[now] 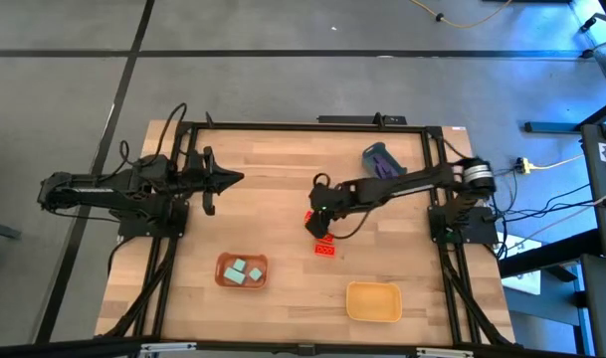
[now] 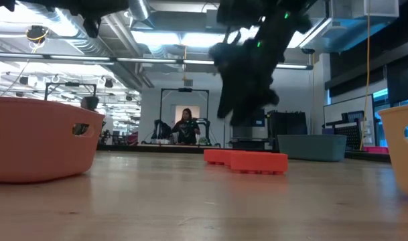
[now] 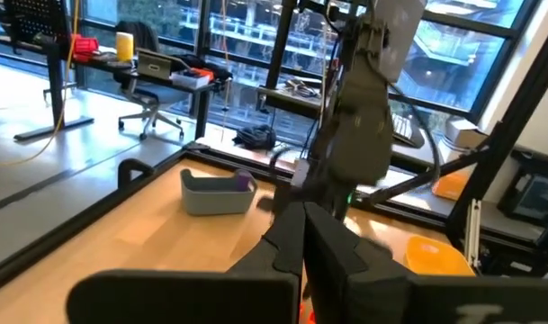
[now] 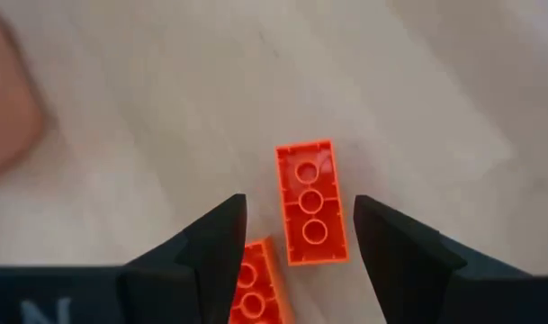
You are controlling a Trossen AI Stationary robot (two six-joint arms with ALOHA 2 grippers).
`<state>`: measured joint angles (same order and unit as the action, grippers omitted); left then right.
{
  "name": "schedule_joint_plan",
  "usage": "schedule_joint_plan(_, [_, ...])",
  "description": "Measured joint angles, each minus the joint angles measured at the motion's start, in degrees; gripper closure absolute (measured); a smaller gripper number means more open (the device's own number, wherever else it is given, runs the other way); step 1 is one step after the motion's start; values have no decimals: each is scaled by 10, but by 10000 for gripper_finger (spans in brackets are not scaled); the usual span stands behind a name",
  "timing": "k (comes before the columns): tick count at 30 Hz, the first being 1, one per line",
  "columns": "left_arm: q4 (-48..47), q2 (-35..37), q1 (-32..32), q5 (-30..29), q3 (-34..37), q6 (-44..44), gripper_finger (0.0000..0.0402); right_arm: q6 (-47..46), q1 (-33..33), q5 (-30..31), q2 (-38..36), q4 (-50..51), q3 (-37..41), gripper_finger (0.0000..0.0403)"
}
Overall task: Sort & place blocks by color
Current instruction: Put the top orange game piece into the yellow bin
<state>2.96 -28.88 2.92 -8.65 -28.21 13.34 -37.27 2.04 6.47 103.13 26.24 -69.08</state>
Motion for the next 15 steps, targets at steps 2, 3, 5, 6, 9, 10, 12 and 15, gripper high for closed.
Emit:
schedule_joint_plan(2, [0, 0, 0, -1, 0, 0, 401, 3, 0, -8, 25, -3, -1, 194])
schedule_joint_plan(3, [0, 0, 0, -5, 0, 0, 401, 6, 0, -10, 35, -2, -1, 194])
schedule_joint_plan(5, [0, 0, 0, -12, 0, 0, 401, 15, 0, -14, 50, -5, -1, 194])
schedule_joint_plan(6, [0, 0, 0, -14, 0, 0, 401, 17, 0, -19, 55, -11, -1, 194])
schedule_joint_plan(9, [0, 0, 0, -13, 0, 0, 401, 18, 0, -22, 64, -25, -1, 194])
schedule_joint_plan(10, [0, 0, 0, -14, 0, 0, 401, 18, 0, -21, 67, -26, -1, 194])
schedule_joint_plan(12, [-2, 0, 0, -14, 0, 0, 401, 17, 0, -21, 71, -31, -1, 194])
schedule_joint_plan(15, [-7, 0, 0, -18, 0, 0, 401, 16, 0, -22, 75, -36, -1, 194])
